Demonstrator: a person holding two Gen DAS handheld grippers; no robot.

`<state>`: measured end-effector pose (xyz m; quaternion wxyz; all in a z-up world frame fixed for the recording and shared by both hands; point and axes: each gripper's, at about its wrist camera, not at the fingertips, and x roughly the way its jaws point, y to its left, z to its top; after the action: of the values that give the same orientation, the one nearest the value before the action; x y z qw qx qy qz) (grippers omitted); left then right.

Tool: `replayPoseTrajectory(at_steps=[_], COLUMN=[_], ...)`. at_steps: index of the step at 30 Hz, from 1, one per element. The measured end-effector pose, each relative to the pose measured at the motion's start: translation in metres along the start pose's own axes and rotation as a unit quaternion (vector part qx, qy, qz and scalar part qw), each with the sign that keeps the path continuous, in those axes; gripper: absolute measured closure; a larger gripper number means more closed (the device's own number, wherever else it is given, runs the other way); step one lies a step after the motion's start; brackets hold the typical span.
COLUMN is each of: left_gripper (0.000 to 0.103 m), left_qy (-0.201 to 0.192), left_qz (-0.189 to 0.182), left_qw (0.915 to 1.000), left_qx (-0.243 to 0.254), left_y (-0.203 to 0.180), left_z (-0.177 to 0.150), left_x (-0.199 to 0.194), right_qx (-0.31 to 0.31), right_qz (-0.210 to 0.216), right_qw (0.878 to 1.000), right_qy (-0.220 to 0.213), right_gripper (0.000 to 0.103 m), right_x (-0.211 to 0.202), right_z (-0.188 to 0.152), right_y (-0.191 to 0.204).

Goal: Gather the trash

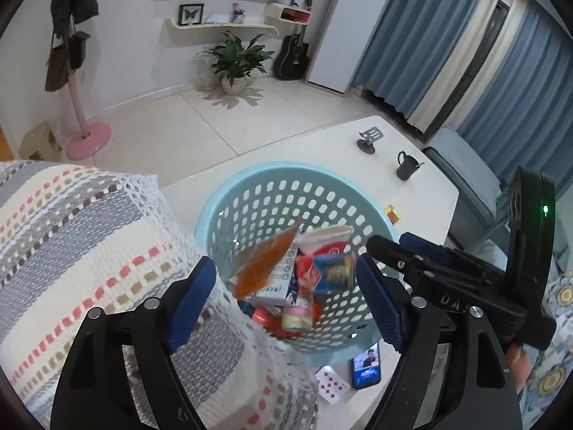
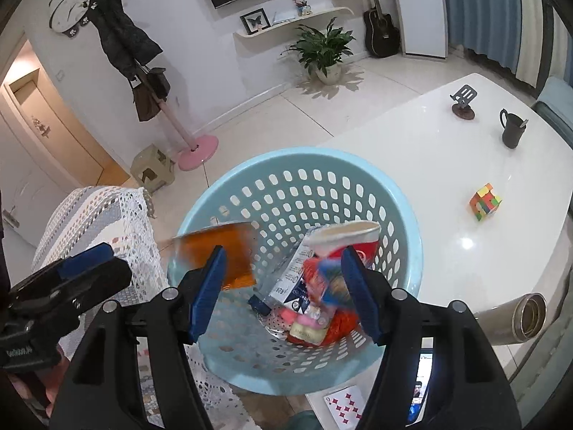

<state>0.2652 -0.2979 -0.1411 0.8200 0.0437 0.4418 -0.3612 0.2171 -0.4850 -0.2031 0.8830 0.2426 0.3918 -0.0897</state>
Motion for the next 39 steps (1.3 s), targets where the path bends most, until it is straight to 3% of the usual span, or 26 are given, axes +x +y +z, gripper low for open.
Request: replayPoseTrajectory(at_steps=[4, 10, 15, 21, 25, 27, 31, 34, 36, 39], left_gripper=[0.023, 0.023, 0.018, 0.017, 0.017, 0.017, 0.015, 0.014, 0.014, 0.014], left_qy=[-0.011, -0.060, -0.131, -0.182, -0.220, -0.246, -0.274, -0.295, -0.298, -0.279], left_qz=[0.003, 0.003, 0.069, 0.166, 0.225, 0.264, 0.285, 0.319, 0.328, 0.318], left_qw=[0.9999, 0.9981, 0.9890, 0.9686, 0.9483, 0.9323, 0.9181, 0.9003, 0.8959, 0.9048], left_qx=[0.007, -0.014, -0.002, -0.036, -0.041, -0.022, -0.035, -0.030, -0.036, -0.044], left_y=[0.000, 0.014, 0.016, 0.034, 0.046, 0.043, 0.045, 0.045, 0.047, 0.053], left_z=[-0.006, -0.020, -0.045, -0.083, -0.099, -0.108, -0.121, -0.133, -0.139, -0.140], left_x=[-0.015, -0.065, -0.121, -0.157, -0.178, -0.186, -0.201, -0.210, -0.212, -0.207], right_qx=[-0.010, -0.050, -0.092, -0.155, -0.175, -0.167, -0.143, -0.135, -0.128, -0.125], right_qz=[0.003, 0.013, 0.046, 0.022, 0.005, 0.011, 0.014, -0.009, -0.005, -0.025], right_qw=[1.000, 0.997, 0.990, 0.978, 0.970, 0.970, 0.968, 0.963, 0.965, 0.962], right_qy=[-0.007, -0.050, -0.093, -0.140, -0.167, -0.177, -0.208, -0.231, -0.231, -0.240], right_gripper=[0.041, 0.041, 0.032, 0.032, 0.032, 0.032, 0.030, 0.029, 0.029, 0.029], right_x=[-0.013, -0.053, -0.081, -0.095, -0.102, -0.106, -0.116, -0.120, -0.121, -0.123], right_z=[-0.004, -0.007, -0.014, -0.039, -0.054, -0.058, -0.068, -0.077, -0.079, -0.084], right_y=[0.010, 0.041, 0.082, 0.143, 0.173, 0.177, 0.178, 0.171, 0.165, 0.161])
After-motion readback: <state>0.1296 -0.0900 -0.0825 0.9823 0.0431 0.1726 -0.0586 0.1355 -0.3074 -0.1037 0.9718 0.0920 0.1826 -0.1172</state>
